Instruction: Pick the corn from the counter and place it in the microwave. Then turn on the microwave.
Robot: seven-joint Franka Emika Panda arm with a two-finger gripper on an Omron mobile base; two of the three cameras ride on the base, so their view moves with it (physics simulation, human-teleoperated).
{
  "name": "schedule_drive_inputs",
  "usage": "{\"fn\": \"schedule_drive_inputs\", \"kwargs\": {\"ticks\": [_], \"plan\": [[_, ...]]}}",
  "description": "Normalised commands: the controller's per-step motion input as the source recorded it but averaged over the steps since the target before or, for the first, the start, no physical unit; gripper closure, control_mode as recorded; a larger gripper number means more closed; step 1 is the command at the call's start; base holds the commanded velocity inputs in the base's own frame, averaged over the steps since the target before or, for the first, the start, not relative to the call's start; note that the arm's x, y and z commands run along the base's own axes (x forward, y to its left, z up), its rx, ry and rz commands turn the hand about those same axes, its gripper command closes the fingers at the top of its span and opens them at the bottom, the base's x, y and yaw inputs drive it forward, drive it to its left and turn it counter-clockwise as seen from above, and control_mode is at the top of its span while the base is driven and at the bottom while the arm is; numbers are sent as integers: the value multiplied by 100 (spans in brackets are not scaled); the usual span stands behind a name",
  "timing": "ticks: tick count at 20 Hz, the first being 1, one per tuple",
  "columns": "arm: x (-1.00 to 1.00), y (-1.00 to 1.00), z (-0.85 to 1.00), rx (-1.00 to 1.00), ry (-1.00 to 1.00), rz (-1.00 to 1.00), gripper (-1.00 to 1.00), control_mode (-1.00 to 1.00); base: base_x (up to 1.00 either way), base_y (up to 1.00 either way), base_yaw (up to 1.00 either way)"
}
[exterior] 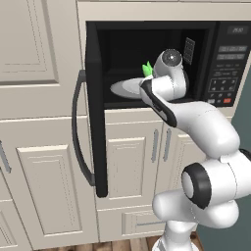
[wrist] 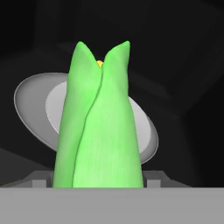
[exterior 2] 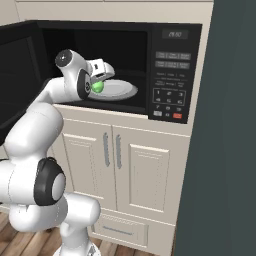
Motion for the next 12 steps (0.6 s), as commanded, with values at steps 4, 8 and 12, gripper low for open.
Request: {"fn": "schedule_drive_inputs", "kwargs": {"ticks": [4, 8, 12], "plan": [[6, 0, -2, 0, 0, 0, 100, -100, 0, 0, 0], [5, 0, -2, 0, 0, 0, 100, -100, 0, 0, 0], [5, 0, -3, 0, 0, 0, 100, -100, 0, 0, 0]]}}
